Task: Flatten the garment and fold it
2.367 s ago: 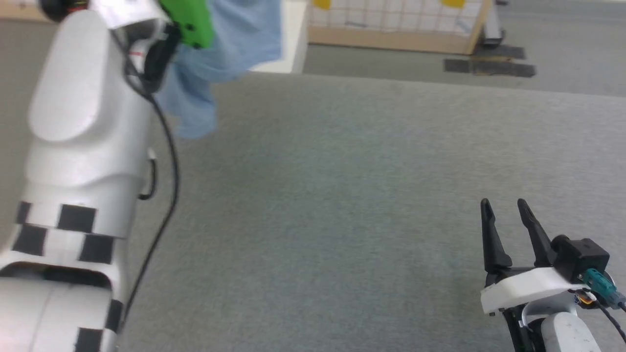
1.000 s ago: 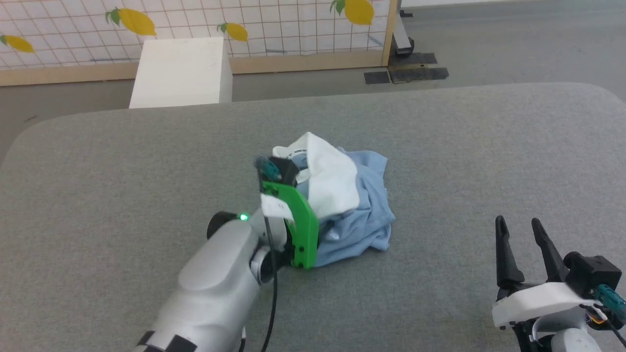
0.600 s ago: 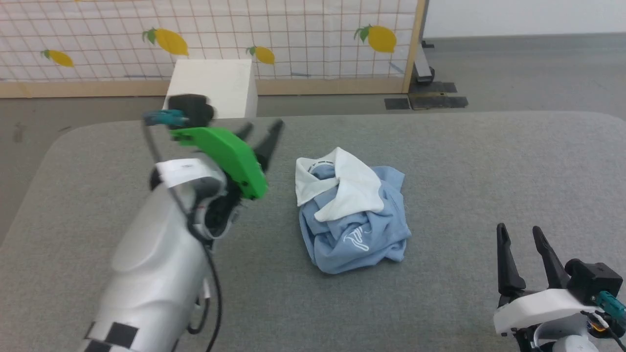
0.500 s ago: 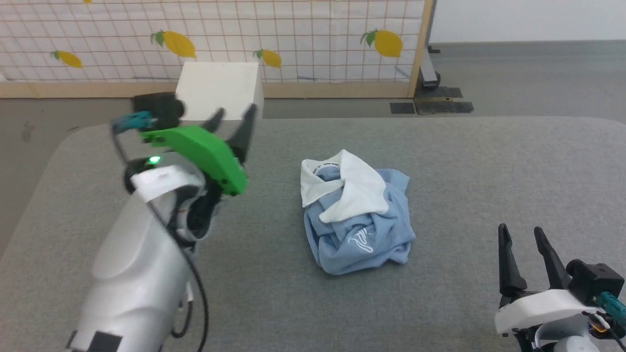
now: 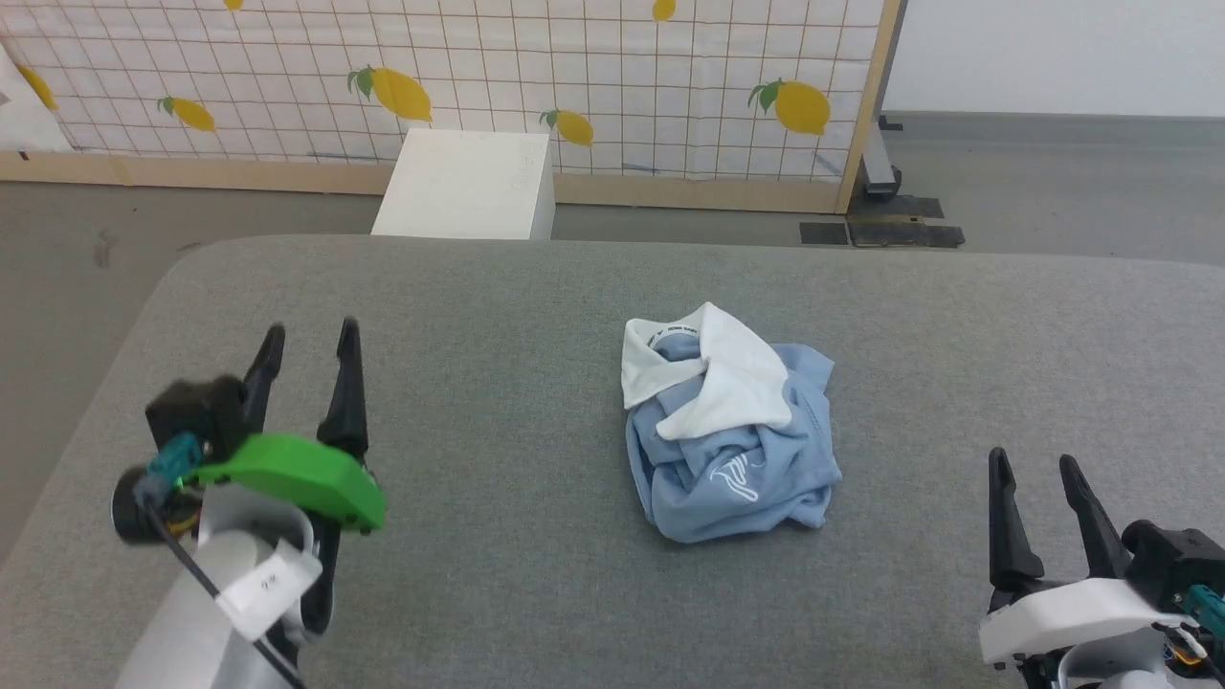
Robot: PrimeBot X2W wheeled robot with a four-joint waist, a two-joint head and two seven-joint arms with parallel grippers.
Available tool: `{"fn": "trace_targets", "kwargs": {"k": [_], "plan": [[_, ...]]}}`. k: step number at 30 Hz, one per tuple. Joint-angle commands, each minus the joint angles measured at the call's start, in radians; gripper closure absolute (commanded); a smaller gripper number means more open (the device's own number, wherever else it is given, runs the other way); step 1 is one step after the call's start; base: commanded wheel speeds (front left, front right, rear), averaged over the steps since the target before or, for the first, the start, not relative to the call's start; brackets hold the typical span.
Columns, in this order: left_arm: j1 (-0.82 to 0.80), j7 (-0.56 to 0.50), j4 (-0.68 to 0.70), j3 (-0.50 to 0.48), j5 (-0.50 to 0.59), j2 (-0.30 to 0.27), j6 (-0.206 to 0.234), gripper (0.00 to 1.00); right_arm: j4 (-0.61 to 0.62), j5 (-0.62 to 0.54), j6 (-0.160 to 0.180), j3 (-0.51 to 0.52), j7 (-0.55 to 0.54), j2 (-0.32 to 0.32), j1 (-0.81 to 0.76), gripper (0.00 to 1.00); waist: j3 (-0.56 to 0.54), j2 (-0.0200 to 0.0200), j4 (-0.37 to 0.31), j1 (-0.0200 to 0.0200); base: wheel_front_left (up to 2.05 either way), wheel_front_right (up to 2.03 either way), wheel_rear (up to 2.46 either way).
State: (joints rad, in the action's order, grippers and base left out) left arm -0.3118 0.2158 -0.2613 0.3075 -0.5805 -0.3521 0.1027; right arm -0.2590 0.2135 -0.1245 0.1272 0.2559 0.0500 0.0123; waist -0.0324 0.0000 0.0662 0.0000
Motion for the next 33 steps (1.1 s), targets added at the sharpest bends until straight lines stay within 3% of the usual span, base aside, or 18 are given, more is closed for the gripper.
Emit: {"fn": "trace_targets", "kwargs": {"k": [1,10,26,33], "plan": [[0.035,0.009,0.009,-0.001,0.01,-0.008,0.012,0.0,0.006,0.0,-0.006,0.001,0.006,0.0,-0.016,0.0,0.002,0.0,-0.001,0.0,0.0,0.0,0.0],[0.158,0.028,0.033,-0.006,0.011,-0.004,0.042,0.0,0.001,-0.003,-0.006,-0.014,0.006,0.0,-0.021,0.0,0.019,0.0,-0.016,0.0,0.0,0.0,0.0],[0.196,0.006,0.033,0.023,-0.007,0.007,0.036,0.0,-0.017,-0.005,-0.006,-0.028,-0.002,0.0,-0.009,0.0,0.035,0.0,-0.017,0.0,0.0,0.0,0.0],[0.191,0.01,0.057,0.02,-0.007,0.01,0.048,0.0,-0.027,-0.038,-0.006,-0.076,-0.185,0.0,0.099,0.0,0.057,0.0,-0.012,0.0,0.0,0.0,0.0]]}}
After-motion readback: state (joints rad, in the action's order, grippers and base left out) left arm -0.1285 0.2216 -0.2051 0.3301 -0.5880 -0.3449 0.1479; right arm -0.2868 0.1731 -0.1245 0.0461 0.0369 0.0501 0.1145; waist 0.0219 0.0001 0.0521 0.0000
